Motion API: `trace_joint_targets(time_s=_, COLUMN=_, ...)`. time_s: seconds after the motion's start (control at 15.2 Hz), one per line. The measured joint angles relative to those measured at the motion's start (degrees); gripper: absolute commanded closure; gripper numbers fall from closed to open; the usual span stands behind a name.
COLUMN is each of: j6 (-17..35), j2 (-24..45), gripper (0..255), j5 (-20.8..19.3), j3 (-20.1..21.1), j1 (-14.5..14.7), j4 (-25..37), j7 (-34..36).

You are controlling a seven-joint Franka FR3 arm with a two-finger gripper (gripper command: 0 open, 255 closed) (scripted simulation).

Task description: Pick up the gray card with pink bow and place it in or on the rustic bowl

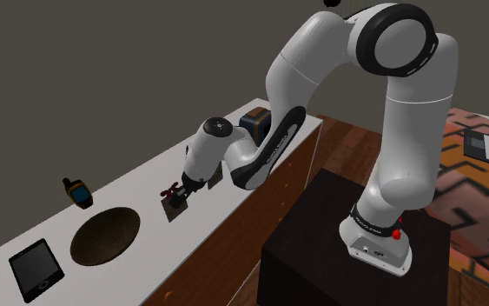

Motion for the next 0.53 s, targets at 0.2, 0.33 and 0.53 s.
trace_joint_targets(time_s=0.2, j6=0.01, j2=0.01, gripper=255, j5=-0.03, j3=-0.02, j1=0.02, j4=0.01, j7=0.03)
trace_joint_targets(time_s=0.33, j6=0.01, j2=0.01, gripper=255, j5=-0.02, j3=-0.01, j1=0.02, j4=0.01, j7=0.02)
trace_joint_targets(time_s=0.53, j6=0.0, j2=0.0, gripper=255, j5=-0.02, j3=-0.02, j1=0.01, j4=0.01, j7=0.02)
